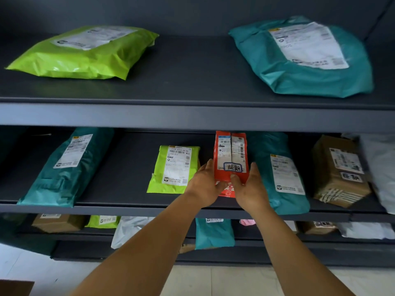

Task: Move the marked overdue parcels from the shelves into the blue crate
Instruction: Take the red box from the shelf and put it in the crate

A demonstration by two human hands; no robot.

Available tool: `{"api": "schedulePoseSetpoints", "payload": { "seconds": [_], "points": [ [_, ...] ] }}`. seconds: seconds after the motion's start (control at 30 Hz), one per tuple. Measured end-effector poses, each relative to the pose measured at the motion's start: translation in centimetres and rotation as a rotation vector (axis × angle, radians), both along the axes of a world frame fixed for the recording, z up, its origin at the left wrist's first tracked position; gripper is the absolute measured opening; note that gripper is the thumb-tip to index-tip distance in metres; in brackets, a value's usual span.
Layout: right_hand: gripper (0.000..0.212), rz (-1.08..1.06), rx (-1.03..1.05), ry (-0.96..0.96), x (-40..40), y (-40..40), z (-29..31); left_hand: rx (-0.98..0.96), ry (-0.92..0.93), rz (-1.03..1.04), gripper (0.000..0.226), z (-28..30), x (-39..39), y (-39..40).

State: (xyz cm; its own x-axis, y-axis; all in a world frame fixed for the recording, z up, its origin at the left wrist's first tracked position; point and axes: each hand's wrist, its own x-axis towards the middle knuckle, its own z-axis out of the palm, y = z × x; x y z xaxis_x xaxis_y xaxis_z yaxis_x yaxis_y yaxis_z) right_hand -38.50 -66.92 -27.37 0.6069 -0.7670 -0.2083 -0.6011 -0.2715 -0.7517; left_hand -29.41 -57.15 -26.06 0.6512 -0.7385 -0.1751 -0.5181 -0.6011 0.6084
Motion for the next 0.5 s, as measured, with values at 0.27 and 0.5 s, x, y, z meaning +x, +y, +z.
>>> {"api": "schedulePoseSetpoints", "payload": {
  "seconds": [0.27, 0.5],
  "points": [
    [0.057, 0.018, 0.052, -0.093, -0.8, 0.0, 0.8, -0.085, 0.022, 0.051, 0.052, 0.2, -0.5, -0.4],
    [0.063, 0.044, 0.030, -0.215, -0.9, 0.8, 3.3, -0.285, 0.048, 0.144, 0.049, 2.3, -0.9, 1.5]
  ]
}}
